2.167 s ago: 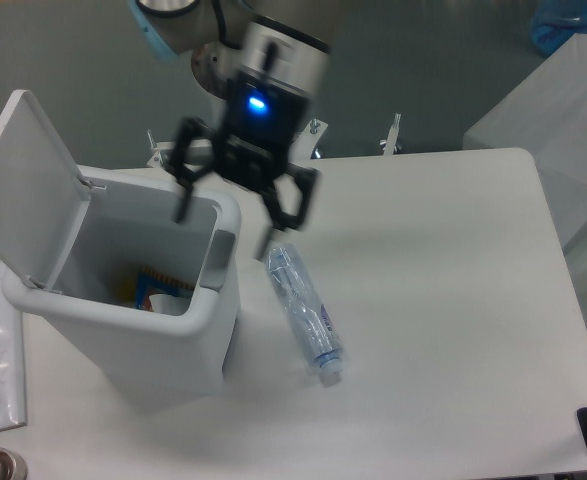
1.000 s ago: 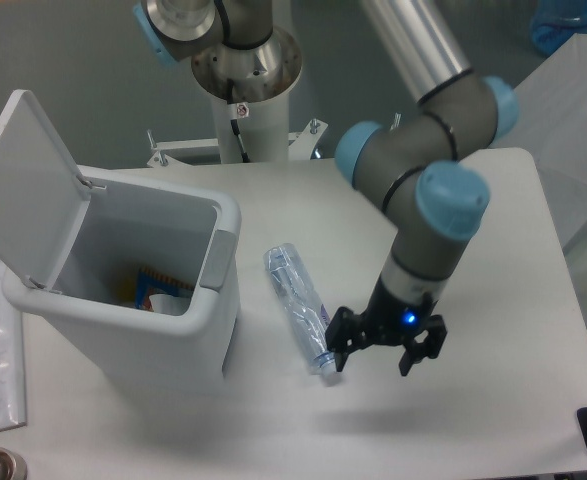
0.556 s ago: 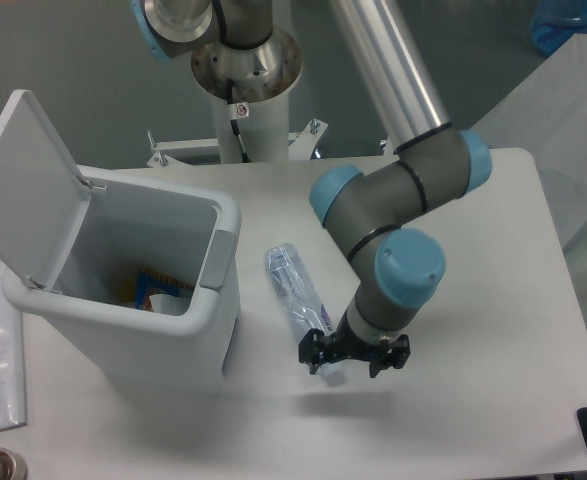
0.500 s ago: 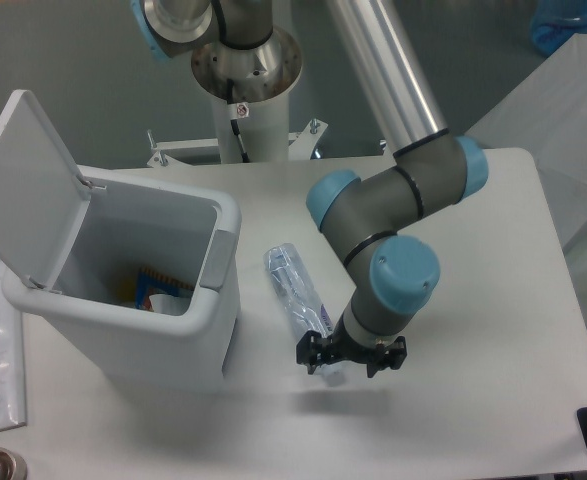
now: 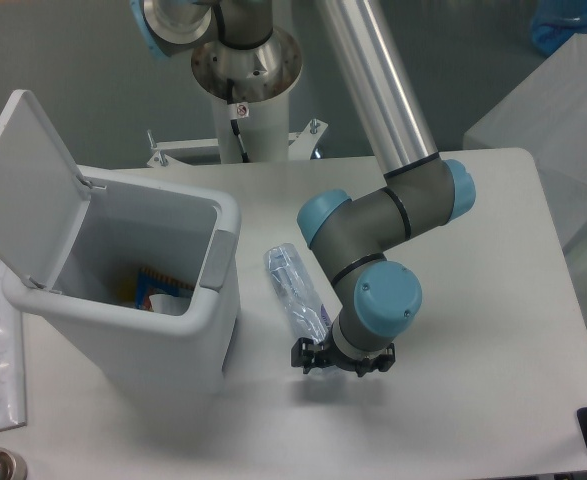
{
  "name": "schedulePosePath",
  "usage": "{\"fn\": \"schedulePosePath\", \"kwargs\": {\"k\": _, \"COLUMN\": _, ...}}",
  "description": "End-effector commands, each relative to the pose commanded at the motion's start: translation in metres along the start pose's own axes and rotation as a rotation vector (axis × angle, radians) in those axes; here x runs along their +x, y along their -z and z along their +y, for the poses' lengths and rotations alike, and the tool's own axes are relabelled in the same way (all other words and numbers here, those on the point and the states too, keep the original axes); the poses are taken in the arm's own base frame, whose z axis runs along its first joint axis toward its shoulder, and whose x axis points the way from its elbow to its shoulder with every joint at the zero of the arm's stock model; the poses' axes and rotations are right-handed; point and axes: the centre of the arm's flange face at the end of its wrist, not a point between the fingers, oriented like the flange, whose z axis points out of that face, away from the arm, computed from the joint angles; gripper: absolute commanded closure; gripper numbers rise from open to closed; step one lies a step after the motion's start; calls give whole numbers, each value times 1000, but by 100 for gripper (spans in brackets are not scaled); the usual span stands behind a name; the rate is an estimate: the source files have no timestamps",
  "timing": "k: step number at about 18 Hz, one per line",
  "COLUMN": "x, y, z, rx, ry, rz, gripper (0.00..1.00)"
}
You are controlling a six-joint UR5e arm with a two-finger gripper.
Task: Place the trash in the trash can
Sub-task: 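Lower the gripper onto the bottle cap end and close it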
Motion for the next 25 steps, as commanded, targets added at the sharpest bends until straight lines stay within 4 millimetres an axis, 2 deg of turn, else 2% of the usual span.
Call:
{"fn": "schedulePosePath", "kwargs": {"k": 4, "x": 1, "y": -2, "z": 1, "rx": -7, "ry": -1, "rz": 0, "gripper": 26}}
{"fn": "schedulePosePath", "kwargs": {"k": 8, "x": 1, "y": -3, "z": 2, "rx": -10, "ry": 0, "rz": 1, "gripper": 37}}
{"fn": "schedulePosePath", "kwargs": {"k": 14, "x": 3, "y": -2, "z": 3, "rx": -17, "ry": 1, "rz": 7, "gripper": 39}}
{"fn": "schedulePosePath", "kwargs": {"k": 16, "x": 3, "y": -1, "z": 4, "rx": -19, "ry": 1, "rz": 8, "gripper": 46}}
{"fn": "schedulePosePath", "kwargs": {"k": 20, "x": 3, "y": -1, "z": 4, "rx": -19, "ry": 1, "rz": 6, "gripper": 50}}
{"fn": "schedulePosePath", "kwargs": {"k": 25, "x": 4, "y": 2, "z": 3, "rx": -16, "ry": 0, "rz": 6, "gripper": 84}}
